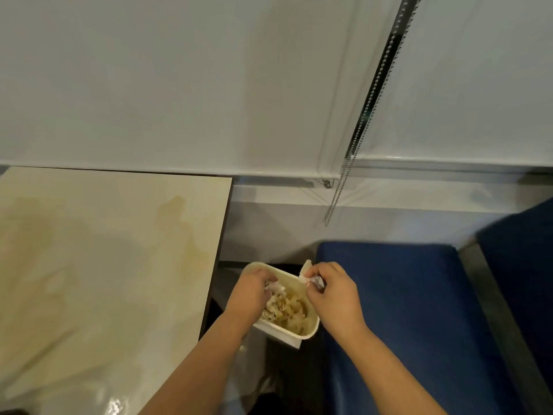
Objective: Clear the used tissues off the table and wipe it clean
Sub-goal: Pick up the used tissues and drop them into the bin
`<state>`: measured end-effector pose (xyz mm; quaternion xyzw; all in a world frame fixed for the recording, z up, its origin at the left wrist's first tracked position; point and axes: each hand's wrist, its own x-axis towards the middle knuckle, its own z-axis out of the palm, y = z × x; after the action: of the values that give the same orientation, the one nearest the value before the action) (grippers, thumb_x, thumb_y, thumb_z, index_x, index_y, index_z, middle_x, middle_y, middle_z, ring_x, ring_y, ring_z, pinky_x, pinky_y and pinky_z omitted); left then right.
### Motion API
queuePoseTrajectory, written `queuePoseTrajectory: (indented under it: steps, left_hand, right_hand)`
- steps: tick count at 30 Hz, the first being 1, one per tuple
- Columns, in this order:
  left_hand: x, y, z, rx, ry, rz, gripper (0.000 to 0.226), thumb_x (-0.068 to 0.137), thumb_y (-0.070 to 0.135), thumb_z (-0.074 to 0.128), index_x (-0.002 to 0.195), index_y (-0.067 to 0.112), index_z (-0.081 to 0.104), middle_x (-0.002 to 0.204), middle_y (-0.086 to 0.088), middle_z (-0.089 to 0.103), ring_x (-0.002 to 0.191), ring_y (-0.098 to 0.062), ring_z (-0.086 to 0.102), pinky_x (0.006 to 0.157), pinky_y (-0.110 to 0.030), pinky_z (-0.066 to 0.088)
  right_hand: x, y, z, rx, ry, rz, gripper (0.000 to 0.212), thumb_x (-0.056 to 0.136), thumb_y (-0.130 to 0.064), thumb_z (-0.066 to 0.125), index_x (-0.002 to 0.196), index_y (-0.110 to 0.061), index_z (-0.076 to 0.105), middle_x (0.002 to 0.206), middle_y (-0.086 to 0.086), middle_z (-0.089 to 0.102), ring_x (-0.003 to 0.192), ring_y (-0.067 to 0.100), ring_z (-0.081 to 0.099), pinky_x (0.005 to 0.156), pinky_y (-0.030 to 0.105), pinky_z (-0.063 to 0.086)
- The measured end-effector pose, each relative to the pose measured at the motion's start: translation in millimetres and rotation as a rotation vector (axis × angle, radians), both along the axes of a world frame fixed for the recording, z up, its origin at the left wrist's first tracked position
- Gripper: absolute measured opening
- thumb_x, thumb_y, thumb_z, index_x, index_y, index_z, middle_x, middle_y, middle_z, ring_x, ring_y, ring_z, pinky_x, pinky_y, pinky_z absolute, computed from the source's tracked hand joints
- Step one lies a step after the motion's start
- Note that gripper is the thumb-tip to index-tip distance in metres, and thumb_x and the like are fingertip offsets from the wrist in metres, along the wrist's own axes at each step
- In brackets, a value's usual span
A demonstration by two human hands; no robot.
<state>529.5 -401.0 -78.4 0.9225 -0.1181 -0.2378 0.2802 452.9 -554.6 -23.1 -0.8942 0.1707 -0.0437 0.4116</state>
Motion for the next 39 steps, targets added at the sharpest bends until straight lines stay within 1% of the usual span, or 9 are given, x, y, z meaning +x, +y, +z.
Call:
queuePoseTrajectory:
  steps: [4,6,10,15,21,25,28,33,39]
  left_hand:
    - [17.8,-3.0,-25.3,0.06,0.133,-0.013,0.043,0.089,0.01,0.058,0.126,0.031,0.055,0.121,-0.002,0.058,0.102,-0.015,0.058,0.088,-0.029,0.053]
    - [22.3,-2.7,-34.6,0.078,0.172,-0.003,0.046,0.089,0.01,0.059,0.128,0.033,0.053,0.122,-0.002,0.056,0.105,-0.017,0.057,0.089,-0.029,0.052]
    - [25.2,3.3,-47.2,-0.014,0.247,0.071,0.045,0.089,0.003,0.057,0.126,0.028,0.057,0.12,-0.005,0.056,0.101,-0.017,0.059,0.09,-0.03,0.052]
    - [24.0,14.7,-54.6,-0.166,0.238,0.165,0.041,0.09,-0.003,0.051,0.112,0.028,0.065,0.121,-0.004,0.057,0.102,-0.017,0.06,0.087,-0.032,0.055]
    - [23.7,21.7,-56.5,-0.24,0.207,0.23,0.041,0.09,-0.005,0.047,0.109,0.026,0.067,0.119,-0.004,0.059,0.1,-0.014,0.06,0.077,-0.018,0.052]
    - [21.2,26.1,-57.1,-0.248,0.189,0.233,0.038,0.09,-0.005,0.049,0.11,0.024,0.066,0.117,-0.002,0.06,0.103,-0.012,0.059,0.079,-0.018,0.052]
    - [19.4,28.1,-57.3,-0.268,0.16,0.226,0.038,0.087,-0.009,0.05,0.107,0.02,0.067,0.114,-0.002,0.059,0.102,-0.01,0.058,0.076,-0.011,0.049]
    - [22.0,23.4,-60.6,-0.291,0.157,0.252,0.032,0.088,-0.004,0.053,0.098,0.022,0.068,0.105,-0.002,0.063,0.095,-0.012,0.063,0.08,-0.029,0.057]
    - [29.9,10.7,-74.1,-0.296,0.175,0.23,0.037,0.086,-0.001,0.058,0.084,0.035,0.062,0.096,0.002,0.066,0.089,-0.009,0.063,0.081,-0.028,0.056]
  right_hand:
    - [13.3,-1.1,-16.0,-0.005,0.028,-0.009,0.017,0.078,-0.001,0.063,0.086,-0.016,0.065,0.092,-0.007,0.057,0.077,0.003,0.053,0.067,0.005,0.039]
    - [16.9,-1.4,-23.1,-0.008,0.052,-0.007,0.016,0.079,-0.002,0.063,0.087,-0.016,0.066,0.093,-0.007,0.056,0.078,0.002,0.053,0.068,0.004,0.039]
    - [20.5,0.0,-35.7,-0.015,0.103,0.0,0.015,0.081,-0.004,0.064,0.09,-0.016,0.066,0.096,-0.007,0.056,0.079,0.002,0.053,0.068,0.002,0.038]
    - [24.4,5.3,-44.6,-0.023,0.143,0.024,0.014,0.084,-0.008,0.064,0.094,-0.018,0.066,0.1,-0.008,0.056,0.084,0.004,0.054,0.066,0.005,0.041]
    - [37.5,13.0,-62.9,-0.06,0.214,0.08,0.018,0.088,-0.014,0.063,0.104,-0.02,0.066,0.108,-0.007,0.055,0.086,0.004,0.052,0.063,0.005,0.038]
    - [43.3,15.7,-80.1,-0.085,0.348,0.154,0.028,0.089,-0.018,0.062,0.117,-0.021,0.062,0.12,-0.004,0.055,0.098,0.011,0.057,0.073,0.012,0.039]
    - [41.2,15.3,-84.9,-0.097,0.371,0.146,0.03,0.088,-0.019,0.063,0.118,-0.02,0.062,0.118,-0.003,0.056,0.1,0.012,0.057,0.076,0.014,0.041]
    - [30.7,9.7,-87.2,-0.085,0.364,0.096,0.028,0.088,-0.021,0.064,0.116,-0.021,0.062,0.117,-0.004,0.055,0.097,0.008,0.056,0.072,0.01,0.037]
    - [19.8,0.7,-89.9,-0.044,0.348,0.056,0.026,0.086,-0.021,0.066,0.112,-0.022,0.063,0.115,-0.008,0.055,0.099,0.006,0.056,0.071,0.006,0.037]
